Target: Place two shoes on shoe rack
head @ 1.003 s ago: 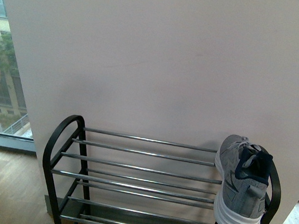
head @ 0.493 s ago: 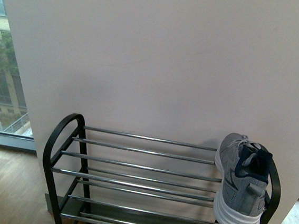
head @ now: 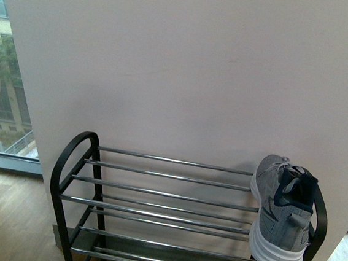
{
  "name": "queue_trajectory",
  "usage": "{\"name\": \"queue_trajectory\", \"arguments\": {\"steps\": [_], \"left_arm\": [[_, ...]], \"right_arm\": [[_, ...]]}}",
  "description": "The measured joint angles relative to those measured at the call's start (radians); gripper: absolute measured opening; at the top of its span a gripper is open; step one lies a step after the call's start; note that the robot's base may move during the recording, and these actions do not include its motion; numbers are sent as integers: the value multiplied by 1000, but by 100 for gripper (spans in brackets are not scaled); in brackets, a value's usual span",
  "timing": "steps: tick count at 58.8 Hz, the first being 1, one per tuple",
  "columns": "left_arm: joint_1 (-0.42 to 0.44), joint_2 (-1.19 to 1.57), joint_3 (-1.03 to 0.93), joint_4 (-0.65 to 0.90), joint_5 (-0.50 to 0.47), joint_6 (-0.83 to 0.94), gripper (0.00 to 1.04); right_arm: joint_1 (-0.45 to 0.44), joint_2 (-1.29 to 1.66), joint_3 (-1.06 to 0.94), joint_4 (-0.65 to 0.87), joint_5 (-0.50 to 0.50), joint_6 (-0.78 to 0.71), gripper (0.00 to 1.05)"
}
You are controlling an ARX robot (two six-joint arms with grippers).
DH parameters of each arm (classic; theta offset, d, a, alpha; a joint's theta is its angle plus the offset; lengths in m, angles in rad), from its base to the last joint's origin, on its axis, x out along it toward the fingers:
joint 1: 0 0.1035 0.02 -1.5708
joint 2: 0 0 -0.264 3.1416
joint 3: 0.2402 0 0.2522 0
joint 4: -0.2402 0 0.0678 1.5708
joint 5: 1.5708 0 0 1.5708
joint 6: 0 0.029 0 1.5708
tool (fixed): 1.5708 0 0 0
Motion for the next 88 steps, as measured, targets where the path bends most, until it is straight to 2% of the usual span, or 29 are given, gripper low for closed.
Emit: {"name": "queue_trajectory", "arguments": {"steps": [3,18,30,33,37,46,50,58,70,81,88], "left_arm": [[0,0,0,0,0,0,2],[3,0,0,0,-10,0,2],[-4,0,0,0,24,0,2],[1,2,12,-51,67,-54,2],[7,49,61,-142,139,-184,2],[-14,299,241,-160,264,-477,2],[-43,484,417,-180,345,-604,2],[-101,753,718,-283,476,-713,2],[-162,1074,1104,-432,571,-731,2],[-156,1228,1309,-509,601,-723,2],[-163,1298,1375,-545,618,-715,2]], "right_arm": [[0,0,0,0,0,0,21],[1,-1,0,0,-1,0,60],[1,-2,0,0,3,0,89],[1,-2,0,0,3,0,97],[1,-2,0,0,3,0,95],[1,-2,0,0,-1,0,95],[1,-2,0,0,0,0,95],[1,-2,0,0,0,0,95],[1,-2,0,0,0,0,95],[1,-2,0,0,0,0,95],[1,-2,0,0,0,0,95]]}}
